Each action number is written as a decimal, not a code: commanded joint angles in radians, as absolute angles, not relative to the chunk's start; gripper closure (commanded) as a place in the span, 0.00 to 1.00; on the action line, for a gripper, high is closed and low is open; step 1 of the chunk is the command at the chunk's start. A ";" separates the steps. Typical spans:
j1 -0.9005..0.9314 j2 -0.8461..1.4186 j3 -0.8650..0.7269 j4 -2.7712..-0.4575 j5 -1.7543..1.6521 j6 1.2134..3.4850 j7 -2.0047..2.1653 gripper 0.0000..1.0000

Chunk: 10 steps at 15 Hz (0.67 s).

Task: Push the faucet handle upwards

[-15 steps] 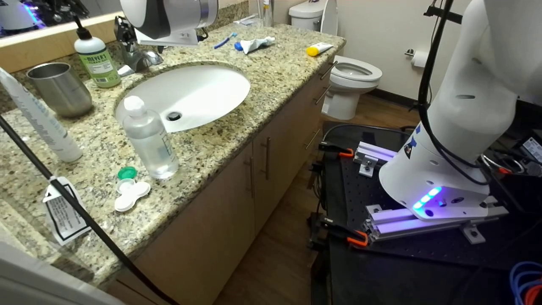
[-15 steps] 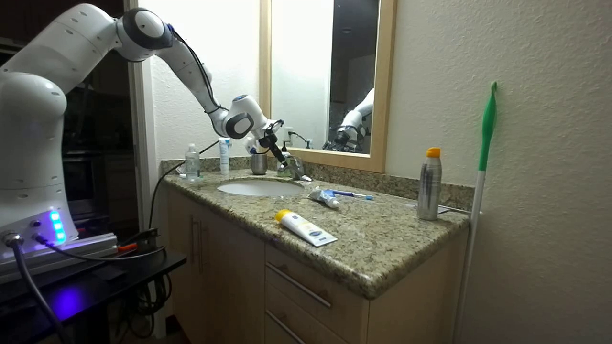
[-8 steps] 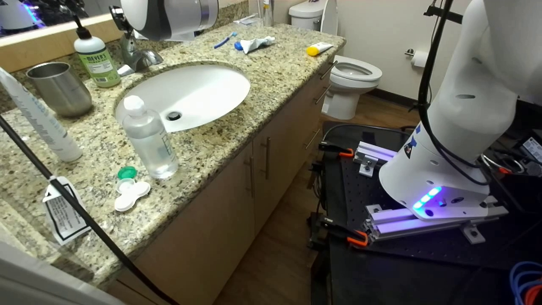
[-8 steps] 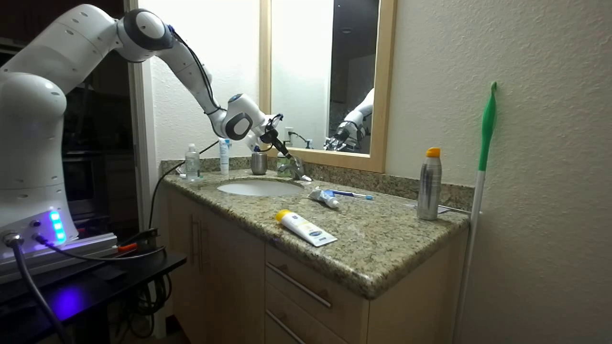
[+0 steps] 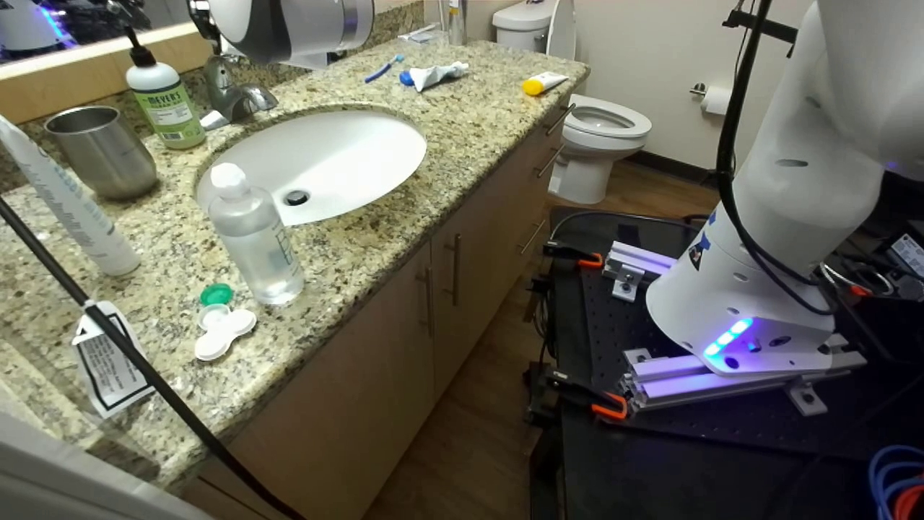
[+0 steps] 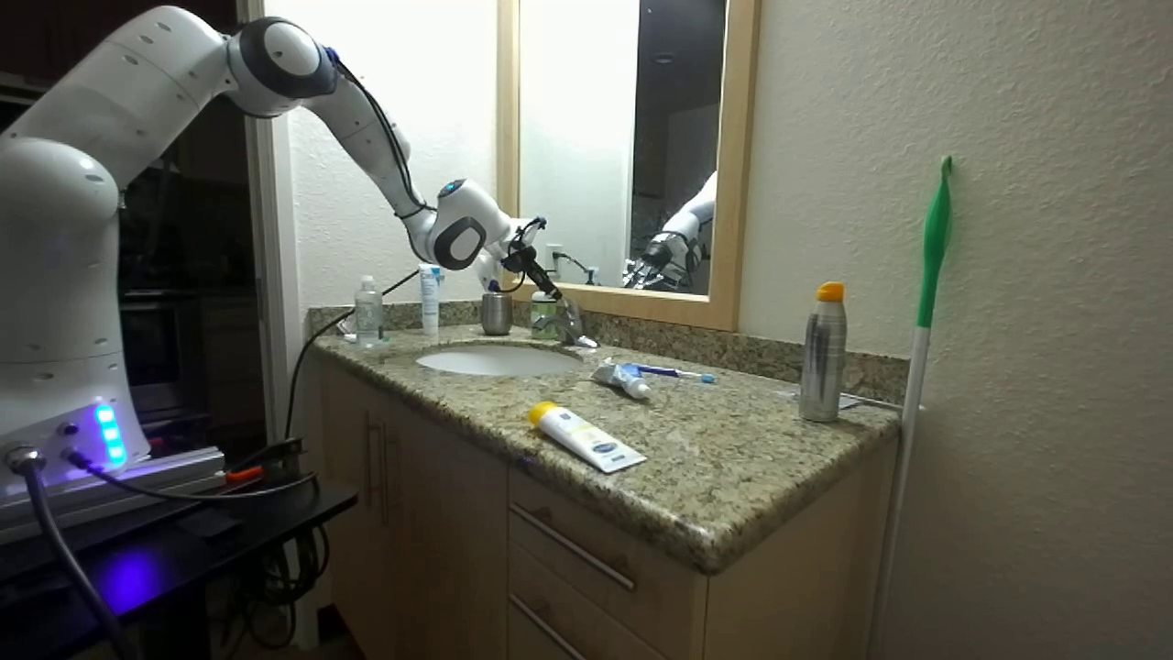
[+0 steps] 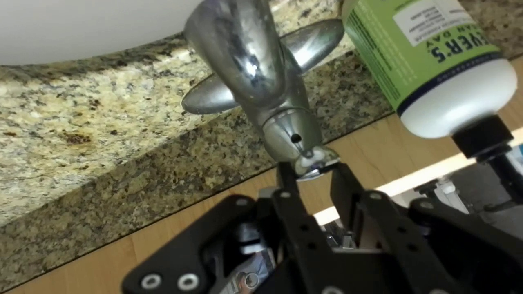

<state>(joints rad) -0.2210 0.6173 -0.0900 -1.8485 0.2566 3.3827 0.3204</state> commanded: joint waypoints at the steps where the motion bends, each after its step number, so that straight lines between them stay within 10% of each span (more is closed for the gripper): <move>1: -0.347 0.530 0.056 -1.843 0.248 3.427 0.388 0.93; 4: -0.453 0.467 0.193 -1.829 0.216 3.488 0.462 0.93; 5: -0.487 0.439 0.237 -1.816 0.204 3.456 0.496 0.47; 10: -0.643 0.294 0.397 -1.921 0.183 3.153 0.517 0.17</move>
